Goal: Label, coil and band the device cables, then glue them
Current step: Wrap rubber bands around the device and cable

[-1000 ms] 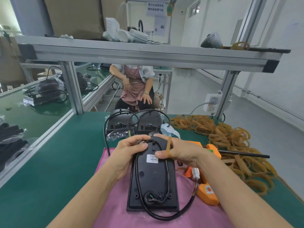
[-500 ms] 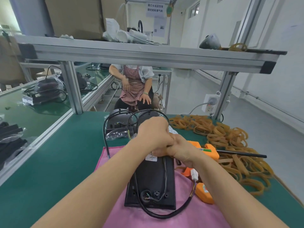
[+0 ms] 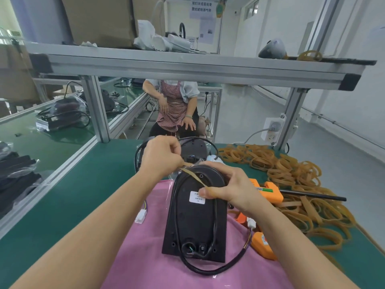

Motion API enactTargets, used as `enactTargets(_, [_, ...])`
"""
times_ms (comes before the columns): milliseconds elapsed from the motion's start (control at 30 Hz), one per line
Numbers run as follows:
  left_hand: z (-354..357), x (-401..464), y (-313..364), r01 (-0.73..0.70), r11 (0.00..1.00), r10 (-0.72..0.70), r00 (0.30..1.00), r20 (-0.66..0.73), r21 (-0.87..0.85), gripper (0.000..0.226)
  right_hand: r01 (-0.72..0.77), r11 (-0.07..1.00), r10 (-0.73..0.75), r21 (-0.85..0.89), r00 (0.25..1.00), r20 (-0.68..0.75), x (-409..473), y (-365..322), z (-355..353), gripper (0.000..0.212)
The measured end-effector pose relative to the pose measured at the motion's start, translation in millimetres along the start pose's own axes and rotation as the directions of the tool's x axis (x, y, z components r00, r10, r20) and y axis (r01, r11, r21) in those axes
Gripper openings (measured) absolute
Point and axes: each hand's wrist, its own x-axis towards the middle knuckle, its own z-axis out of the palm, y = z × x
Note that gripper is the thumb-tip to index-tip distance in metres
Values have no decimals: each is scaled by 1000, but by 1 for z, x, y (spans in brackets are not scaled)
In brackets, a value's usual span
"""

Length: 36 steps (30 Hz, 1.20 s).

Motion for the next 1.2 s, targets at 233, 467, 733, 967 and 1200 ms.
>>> enactTargets(233, [4, -32, -60, 310, 840, -317, 947, 62, -445, 45, 18, 995, -9, 95, 995, -97, 1, 12, 2, 52])
enactTargets(467, [25, -32, -54, 313, 729, -308, 944, 117, -609, 39, 19, 993, -10, 119, 997, -75, 6, 12, 2, 52])
enactTargets(733, [36, -84, -71, 526, 568, -6, 771, 636, -633, 66, -34, 996, 43, 85, 993, -107, 10, 24, 2, 51])
enactTargets(967, [42, -88, -74, 545, 365, -235, 839, 491, -755, 57, -94, 994, 108, 63, 954, -279, -2, 28, -5, 28])
enactTargets(1200, [45, -92, -73, 472, 376, -165, 881, 444, -797, 76, 63, 956, -141, -287, 955, -260, -14, 41, 1, 19])
